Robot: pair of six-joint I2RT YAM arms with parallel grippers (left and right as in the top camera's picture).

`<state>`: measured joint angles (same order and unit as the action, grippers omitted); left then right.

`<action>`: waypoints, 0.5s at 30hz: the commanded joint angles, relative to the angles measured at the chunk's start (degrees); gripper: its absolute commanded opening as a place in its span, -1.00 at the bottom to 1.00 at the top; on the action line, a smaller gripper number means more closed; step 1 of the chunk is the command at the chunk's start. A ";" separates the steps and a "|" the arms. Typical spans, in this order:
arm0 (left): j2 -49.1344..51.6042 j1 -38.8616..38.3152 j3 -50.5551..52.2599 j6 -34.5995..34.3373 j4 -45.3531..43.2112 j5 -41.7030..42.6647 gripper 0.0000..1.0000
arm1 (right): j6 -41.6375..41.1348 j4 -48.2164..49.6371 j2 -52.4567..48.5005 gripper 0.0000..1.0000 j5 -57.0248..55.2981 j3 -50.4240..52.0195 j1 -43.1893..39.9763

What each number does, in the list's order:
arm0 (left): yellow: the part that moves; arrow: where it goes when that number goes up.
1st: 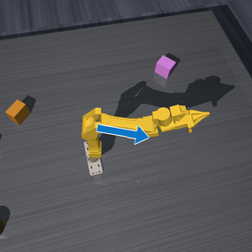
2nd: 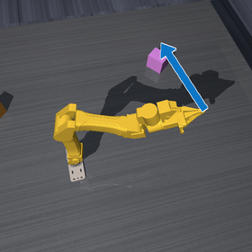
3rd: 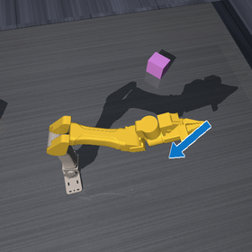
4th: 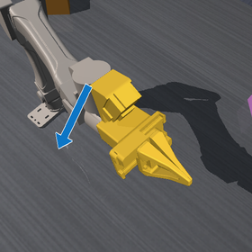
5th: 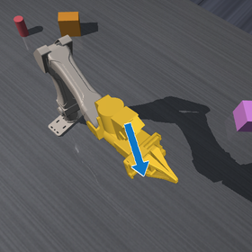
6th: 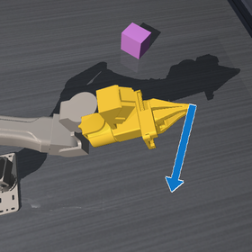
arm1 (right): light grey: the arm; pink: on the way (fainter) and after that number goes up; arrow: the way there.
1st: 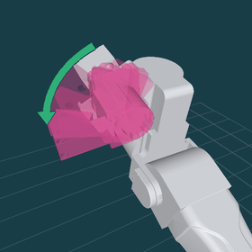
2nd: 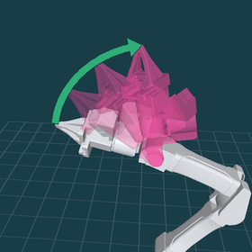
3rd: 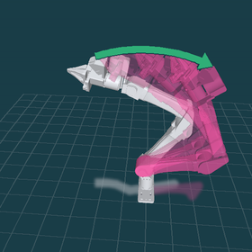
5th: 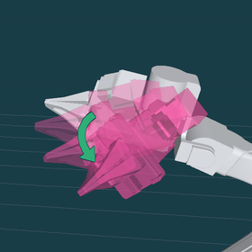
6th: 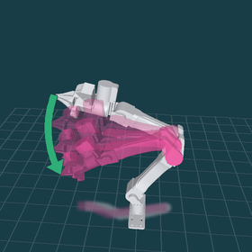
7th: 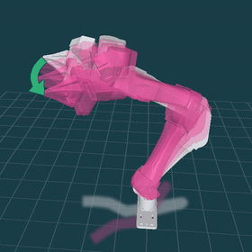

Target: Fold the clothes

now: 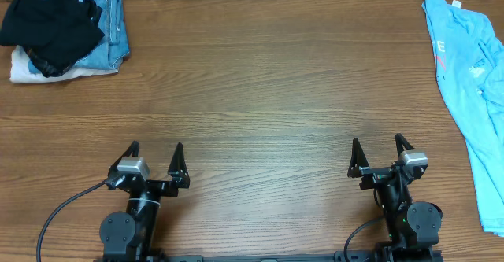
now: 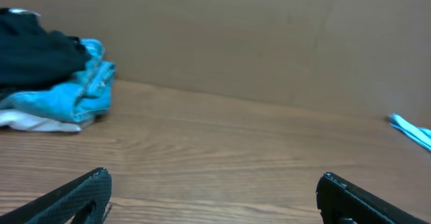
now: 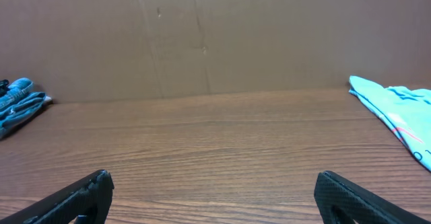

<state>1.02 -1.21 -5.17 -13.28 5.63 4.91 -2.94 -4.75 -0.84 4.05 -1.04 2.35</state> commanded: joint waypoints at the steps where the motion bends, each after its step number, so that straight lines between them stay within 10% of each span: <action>1: -0.85 0.81 2.01 1.09 -2.16 -4.31 1.00 | 0.39 0.22 0.66 1.00 -0.52 0.59 0.22; 15: -0.85 4.42 4.92 1.73 -1.31 -5.95 1.00 | 0.39 0.22 0.66 1.00 -0.52 0.59 0.22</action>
<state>0.86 2.79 -0.60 -13.06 4.51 0.08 -2.92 -4.78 -0.84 4.05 -1.04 2.35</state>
